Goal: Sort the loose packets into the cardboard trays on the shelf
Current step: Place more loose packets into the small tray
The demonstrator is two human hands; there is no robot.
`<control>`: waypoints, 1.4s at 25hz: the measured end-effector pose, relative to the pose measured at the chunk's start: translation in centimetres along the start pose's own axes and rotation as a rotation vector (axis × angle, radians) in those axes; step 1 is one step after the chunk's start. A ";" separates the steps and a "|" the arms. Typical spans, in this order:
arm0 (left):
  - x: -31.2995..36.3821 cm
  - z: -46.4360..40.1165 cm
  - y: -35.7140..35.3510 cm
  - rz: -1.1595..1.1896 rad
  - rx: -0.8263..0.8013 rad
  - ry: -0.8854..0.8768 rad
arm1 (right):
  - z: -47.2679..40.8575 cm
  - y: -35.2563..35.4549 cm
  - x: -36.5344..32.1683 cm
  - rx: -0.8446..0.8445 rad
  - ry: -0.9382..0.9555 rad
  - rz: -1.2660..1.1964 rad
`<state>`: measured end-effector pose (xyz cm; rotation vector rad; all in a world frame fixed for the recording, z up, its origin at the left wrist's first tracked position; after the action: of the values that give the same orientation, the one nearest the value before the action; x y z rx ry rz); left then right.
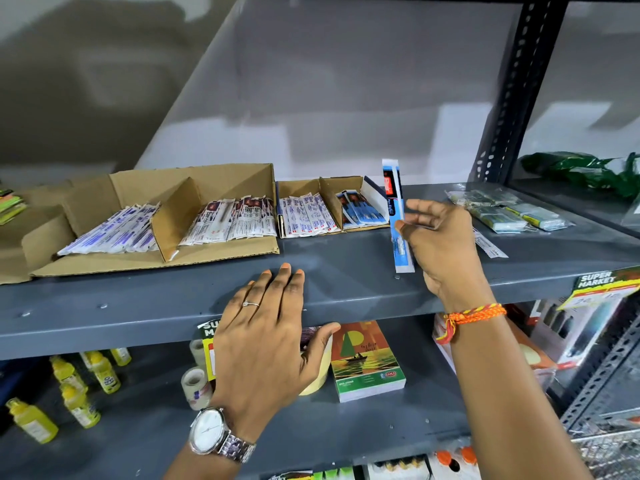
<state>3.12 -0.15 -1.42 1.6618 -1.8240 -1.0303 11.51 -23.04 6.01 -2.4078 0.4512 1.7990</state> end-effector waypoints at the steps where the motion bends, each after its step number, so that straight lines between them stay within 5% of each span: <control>1: 0.0 0.0 0.1 0.000 -0.003 0.001 | 0.4 -0.2 -0.1 -0.028 -0.008 -0.087; 6: -0.1 0.2 0.1 -0.012 -0.024 0.008 | 2.6 -0.9 -1.1 -0.137 -0.030 -0.314; 18: 0.0 0.0 0.3 -0.014 -0.002 -0.004 | 1.8 -1.0 -2.2 -0.151 0.003 -0.234; 23: 0.1 0.0 0.4 -0.022 0.026 -0.011 | -4.8 -0.8 -4.0 -0.064 0.089 0.192; 29: 0.0 0.0 0.1 -0.013 0.051 -0.004 | -10.3 -4.8 -4.9 -0.340 0.109 0.902; 35: -0.1 0.0 -0.4 -0.008 0.072 -0.012 | -12.0 -7.0 -3.3 -0.399 0.118 1.076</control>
<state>3.42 -0.02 -1.75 1.7092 -1.8843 -0.9901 23.73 -18.88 11.99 -2.7708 1.8380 2.2216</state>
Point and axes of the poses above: each hand's wrist, its own z-axis away from the middle knuckle, its own y-axis out of the back of the hand, x = y × z, the point moved 2 cm from there along -z, towards the middle knuckle, and after that the axes turned 10 degrees about -x, right-handed, at the moved point
